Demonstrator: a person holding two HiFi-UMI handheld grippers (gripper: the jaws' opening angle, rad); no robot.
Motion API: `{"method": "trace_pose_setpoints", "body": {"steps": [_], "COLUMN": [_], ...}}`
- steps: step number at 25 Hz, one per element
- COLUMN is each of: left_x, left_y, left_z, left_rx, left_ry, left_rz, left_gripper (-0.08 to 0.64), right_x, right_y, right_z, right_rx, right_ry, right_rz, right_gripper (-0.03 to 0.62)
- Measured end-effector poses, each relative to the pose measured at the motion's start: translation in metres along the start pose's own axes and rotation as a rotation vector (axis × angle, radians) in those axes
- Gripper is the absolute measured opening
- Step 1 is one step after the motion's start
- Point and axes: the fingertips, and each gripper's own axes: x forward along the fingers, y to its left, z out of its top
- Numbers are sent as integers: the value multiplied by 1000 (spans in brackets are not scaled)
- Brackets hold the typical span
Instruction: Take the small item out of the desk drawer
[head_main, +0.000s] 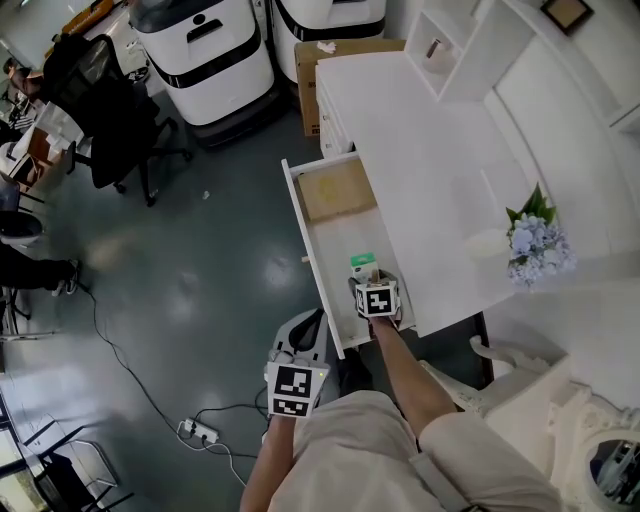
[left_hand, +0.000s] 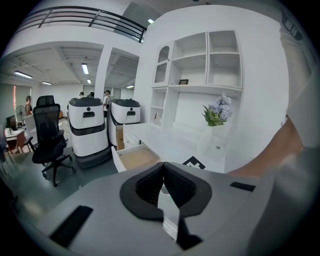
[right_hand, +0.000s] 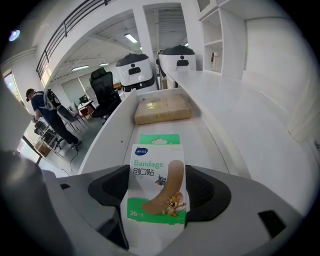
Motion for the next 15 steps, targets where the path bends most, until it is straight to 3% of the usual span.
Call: {"method": "trace_pose_setpoints", "body": {"steps": [15], "left_x": [12], "left_y": [-16], "left_z": [7], "left_rx": [31], "left_ry": [-7], "left_rz": [-77], "left_gripper": [17], "right_x": [-58], "right_y": [22], "right_z": [42], "right_rx": [-11], "right_ry": [-202], "right_rz": [70], "right_gripper": [365]}}
